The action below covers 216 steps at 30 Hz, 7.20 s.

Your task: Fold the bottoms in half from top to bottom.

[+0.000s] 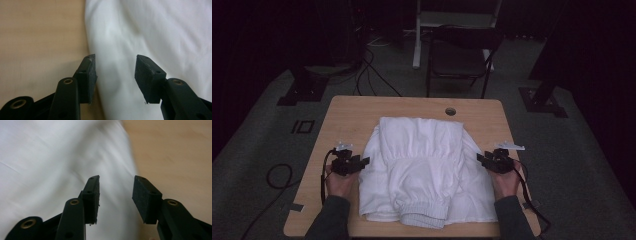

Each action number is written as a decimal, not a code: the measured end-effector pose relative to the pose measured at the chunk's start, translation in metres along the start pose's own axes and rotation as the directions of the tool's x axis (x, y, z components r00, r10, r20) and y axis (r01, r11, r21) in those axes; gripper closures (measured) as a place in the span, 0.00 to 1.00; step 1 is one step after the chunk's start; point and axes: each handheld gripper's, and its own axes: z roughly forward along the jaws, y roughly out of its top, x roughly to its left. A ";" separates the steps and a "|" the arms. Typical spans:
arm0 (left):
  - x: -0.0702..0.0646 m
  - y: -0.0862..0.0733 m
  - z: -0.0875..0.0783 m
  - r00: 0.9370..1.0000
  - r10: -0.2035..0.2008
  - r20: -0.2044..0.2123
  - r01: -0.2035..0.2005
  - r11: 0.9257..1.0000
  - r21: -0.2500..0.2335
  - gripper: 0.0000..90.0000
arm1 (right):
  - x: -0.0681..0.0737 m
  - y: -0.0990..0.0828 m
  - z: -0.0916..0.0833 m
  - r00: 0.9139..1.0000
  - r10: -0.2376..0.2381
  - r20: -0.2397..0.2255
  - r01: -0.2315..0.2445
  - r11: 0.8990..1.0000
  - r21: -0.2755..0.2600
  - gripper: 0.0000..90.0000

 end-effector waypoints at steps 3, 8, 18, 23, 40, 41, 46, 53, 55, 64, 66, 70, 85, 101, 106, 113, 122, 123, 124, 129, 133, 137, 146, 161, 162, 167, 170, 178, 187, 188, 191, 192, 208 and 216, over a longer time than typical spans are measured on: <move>0.000 0.020 0.020 1.000 -0.011 0.007 0.011 1.000 0.007 0.55 | 0.011 0.017 0.012 0.992 0.018 -0.127 -0.021 1.000 -0.021 0.61; -0.005 0.023 0.050 0.999 0.024 -0.037 -0.021 0.997 0.078 0.69 | 0.019 0.027 0.042 0.964 0.079 -0.254 -0.071 0.997 0.041 0.69; 0.000 0.023 0.048 0.995 0.048 -0.084 -0.042 0.996 0.081 0.98 | -0.013 0.030 0.025 0.993 0.100 -0.067 -0.098 0.995 0.026 0.99; -0.003 0.025 0.049 0.993 0.044 -0.109 -0.035 0.996 0.084 0.75 | -0.011 0.023 0.031 0.987 0.087 -0.134 -0.079 0.995 0.067 0.70; -0.082 -0.052 -0.027 0.988 0.156 0.005 -0.155 0.978 0.139 0.48 | 0.018 -0.006 0.027 0.951 0.128 -0.282 -0.076 0.979 0.189 0.52; -0.087 -0.061 -0.029 0.984 0.179 0.022 -0.181 0.970 0.165 0.49 | 0.020 -0.007 0.028 0.951 0.123 -0.284 -0.068 0.978 0.196 0.52; -0.096 -0.075 -0.027 0.964 0.263 0.037 -0.265 0.946 0.185 0.74 | 0.024 -0.004 0.029 0.954 0.099 -0.284 -0.044 0.980 0.193 0.88; -0.073 -0.074 -0.035 0.963 0.270 0.004 -0.266 0.944 0.195 0.98 | 0.015 0.016 0.012 0.975 0.055 -0.218 -0.029 0.992 0.119 0.97; -0.065 -0.074 -0.037 0.966 0.259 -0.006 -0.253 0.947 0.197 0.97 | 0.011 0.018 0.012 0.974 0.072 -0.216 -0.048 0.992 0.115 0.97; -0.056 -0.056 -0.036 0.970 0.242 0.005 -0.241 0.964 0.108 0.63 | 0.016 0.017 0.015 0.966 0.039 -0.257 -0.011 0.994 0.108 0.62; -0.052 -0.040 -0.034 0.973 0.230 0.003 -0.230 0.972 0.053 0.57 | 0.014 0.025 0.011 0.967 0.035 -0.252 -0.017 0.997 0.074 0.57; -0.043 -0.007 -0.025 0.981 0.196 0.004 -0.196 0.980 -0.021 0.51 | 0.011 0.044 0.015 0.974 0.002 -0.224 0.003 1.000 0.025 0.52; -0.025 0.106 0.073 0.999 0.003 0.043 0.000 0.997 -0.077 0.33 | -0.014 0.097 0.093 0.994 0.080 -0.081 -0.079 0.997 0.019 0.51; 0.000 0.114 0.104 0.992 -0.126 -0.030 0.125 0.992 -0.017 0.99 | -0.016 0.101 0.137 0.985 0.163 0.063 -0.169 0.980 0.108 0.99; -0.001 0.118 0.103 0.984 -0.171 -0.058 0.166 0.983 -0.080 0.49 | -0.020 0.109 0.132 0.981 0.191 0.042 -0.194 0.979 0.068 0.59; 0.007 0.112 0.120 0.976 -0.196 -0.089 0.194 0.980 -0.037 0.26 | -0.027 0.105 0.144 0.971 0.238 0.019 -0.239 0.967 0.087 0.31; 0.009 0.108 0.132 0.983 -0.179 -0.050 0.180 0.983 0.015 0.31 | -0.015 0.102 0.158 0.985 0.174 0.022 -0.175 0.975 0.138 0.37; 0.007 0.108 0.132 0.982 -0.185 -0.042 0.186 0.982 0.021 0.41 | -0.009 0.103 0.159 0.987 0.155 0.044 -0.160 0.975 0.157 0.49; 0.006 0.108 0.132 0.980 -0.198 -0.007 0.198 0.979 0.050 0.52 | -0.007 0.104 0.160 0.986 0.159 0.040 -0.163 0.973 0.164 0.60; 0.005 0.107 0.131 0.972 -0.232 0.046 0.228 0.971 0.075 0.94 | -0.004 0.107 0.158 0.987 0.164 0.006 -0.161 0.966 0.201 0.91; 0.012 0.118 0.108 0.946 -0.276 0.168 0.284 0.958 -0.029 0.95 | -0.014 0.115 0.142 0.980 0.190 -0.058 -0.183 0.977 0.114 0.92; 0.014 0.124 0.092 0.935 -0.266 0.236 0.293 0.952 -0.087 0.95 | -0.019 0.131 0.118 0.977 0.157 -0.147 -0.156 0.988 0.015 0.92; 0.000 0.128 0.039 0.932 -0.101 0.348 0.164 0.974 -0.158 0.95 | -0.013 0.133 0.059 0.968 0.029 -0.248 -0.058 0.992 -0.113 0.92; -0.030 0.048 -0.052 0.893 0.076 0.444 0.047 0.964 -0.260 0.94 | 0.016 0.052 -0.044 0.912 -0.094 -0.400 -0.021 0.962 -0.274 0.91; -0.030 0.048 -0.052 0.893 0.076 0.444 0.047 0.964 -0.260 0.94 | 0.016 0.052 -0.044 0.912 -0.094 -0.400 -0.021 0.962 -0.274 0.91; -0.037 0.000 -0.068 0.896 0.101 0.433 0.011 0.969 -0.249 0.93 | 0.028 0.011 -0.067 0.914 -0.144 -0.380 0.038 0.961 -0.273 0.91; -0.038 -0.029 -0.066 0.900 0.086 0.428 0.006 0.978 -0.209 0.92 | 0.036 -0.022 -0.071 0.916 -0.168 -0.364 0.088 0.970 -0.226 0.91; -0.033 -0.073 -0.051 0.915 0.002 0.404 0.026 0.998 -0.065 0.68 | 0.044 -0.059 -0.069 0.920 -0.178 -0.348 0.151 0.983 -0.103 0.71; -0.026 -0.027 -0.082 0.937 0.029 0.349 0.050 0.975 -0.215 0.51 | 0.042 -0.014 -0.088 0.948 -0.170 -0.269 0.120 0.973 -0.195 0.51; -0.029 -0.024 -0.079 0.939 0.029 0.344 0.045 0.978 -0.205 0.51 | 0.044 -0.012 -0.084 0.951 -0.164 -0.261 0.118 0.976 -0.183 0.51; -0.036 -0.023 -0.069 0.938 0.021 0.346 0.042 0.984 -0.173 0.50 | 0.049 -0.010 -0.073 0.955 -0.139 -0.261 0.103 0.984 -0.145 0.51; -0.040 -0.025 -0.064 0.940 0.020 0.340 0.033 0.988 -0.149 0.48 | 0.051 -0.011 -0.068 0.957 -0.128 -0.261 0.099 0.988 -0.123 0.51; -0.072 -0.068 -0.034 0.933 0.027 0.359 -0.028 1.000 -0.002 0.94 | 0.076 -0.064 -0.061 0.959 -0.122 -0.255 0.137 0.990 0.043 0.92; -0.076 -0.078 -0.051 0.950 0.071 0.303 -0.074 0.997 0.000 0.94 | 0.082 -0.072 -0.085 0.943 -0.181 -0.277 0.194 0.981 0.018 0.90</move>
